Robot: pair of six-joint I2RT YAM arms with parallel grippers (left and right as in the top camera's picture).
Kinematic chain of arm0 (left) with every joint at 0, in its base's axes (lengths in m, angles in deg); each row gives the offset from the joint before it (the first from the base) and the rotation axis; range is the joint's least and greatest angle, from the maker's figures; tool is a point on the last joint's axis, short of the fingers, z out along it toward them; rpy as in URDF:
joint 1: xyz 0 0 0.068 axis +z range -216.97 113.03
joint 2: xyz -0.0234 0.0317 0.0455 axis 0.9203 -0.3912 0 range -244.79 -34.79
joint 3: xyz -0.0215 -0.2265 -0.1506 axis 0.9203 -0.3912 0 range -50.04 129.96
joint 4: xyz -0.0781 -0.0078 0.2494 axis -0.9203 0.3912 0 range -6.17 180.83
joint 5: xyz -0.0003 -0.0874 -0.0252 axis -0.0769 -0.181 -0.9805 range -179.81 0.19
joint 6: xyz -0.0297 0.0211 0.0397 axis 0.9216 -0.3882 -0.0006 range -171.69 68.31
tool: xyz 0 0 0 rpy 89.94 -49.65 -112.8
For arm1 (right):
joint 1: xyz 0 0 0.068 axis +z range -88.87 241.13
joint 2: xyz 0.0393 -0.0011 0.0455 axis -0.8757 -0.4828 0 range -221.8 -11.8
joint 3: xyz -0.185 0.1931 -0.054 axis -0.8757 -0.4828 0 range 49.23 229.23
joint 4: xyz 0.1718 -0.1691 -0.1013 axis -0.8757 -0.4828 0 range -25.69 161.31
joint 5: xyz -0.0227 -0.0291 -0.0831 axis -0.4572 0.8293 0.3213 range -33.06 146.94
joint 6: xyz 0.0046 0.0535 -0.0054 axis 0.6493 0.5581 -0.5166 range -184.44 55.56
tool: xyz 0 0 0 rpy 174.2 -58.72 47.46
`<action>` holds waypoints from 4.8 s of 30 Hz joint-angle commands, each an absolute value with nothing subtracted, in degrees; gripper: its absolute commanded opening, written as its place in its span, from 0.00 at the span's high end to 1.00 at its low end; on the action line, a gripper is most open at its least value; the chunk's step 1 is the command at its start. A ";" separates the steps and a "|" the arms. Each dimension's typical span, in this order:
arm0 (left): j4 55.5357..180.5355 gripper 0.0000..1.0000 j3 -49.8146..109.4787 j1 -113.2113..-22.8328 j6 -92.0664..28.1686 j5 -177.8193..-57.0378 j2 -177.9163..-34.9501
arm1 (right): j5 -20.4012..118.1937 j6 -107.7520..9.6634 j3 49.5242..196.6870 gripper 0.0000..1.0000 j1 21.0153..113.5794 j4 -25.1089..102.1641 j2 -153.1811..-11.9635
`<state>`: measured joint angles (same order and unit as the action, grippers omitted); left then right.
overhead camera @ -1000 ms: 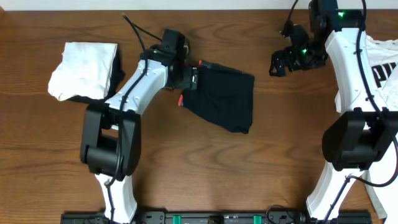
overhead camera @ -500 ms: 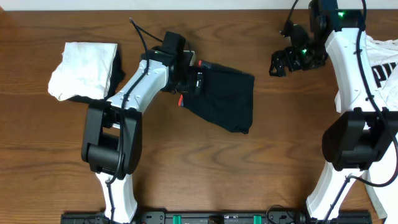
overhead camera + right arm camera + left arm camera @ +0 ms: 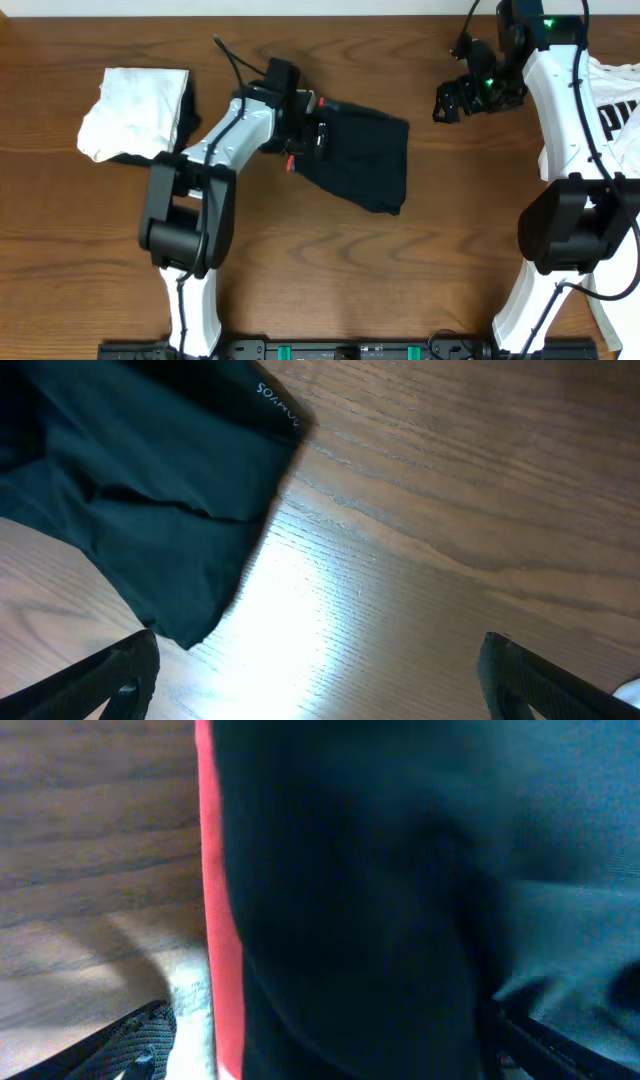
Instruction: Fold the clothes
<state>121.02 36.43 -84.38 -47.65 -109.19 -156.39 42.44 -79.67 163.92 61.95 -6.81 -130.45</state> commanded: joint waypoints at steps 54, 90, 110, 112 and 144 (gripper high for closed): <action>120.76 0.94 37.33 -90.39 -37.40 -81.10 -136.74 | 42.59 -79.49 164.05 0.01 61.89 -6.68 -130.47; 105.83 0.94 52.08 -62.87 -44.57 -78.65 -132.91 | 42.59 -79.49 164.05 0.01 61.91 -6.68 -130.47; 111.75 0.94 47.36 -43.53 -31.94 -106.92 -142.57 | 42.59 -79.49 164.05 0.01 61.91 -6.68 -130.47; 109.89 0.95 47.36 -43.68 -29.53 -108.07 -141.96 | 42.59 -79.49 164.05 0.01 61.91 -6.68 -130.47; 110.53 0.94 47.16 -45.89 -40.00 -100.71 -141.72 | 42.59 -79.49 164.05 0.01 61.91 -6.68 -130.47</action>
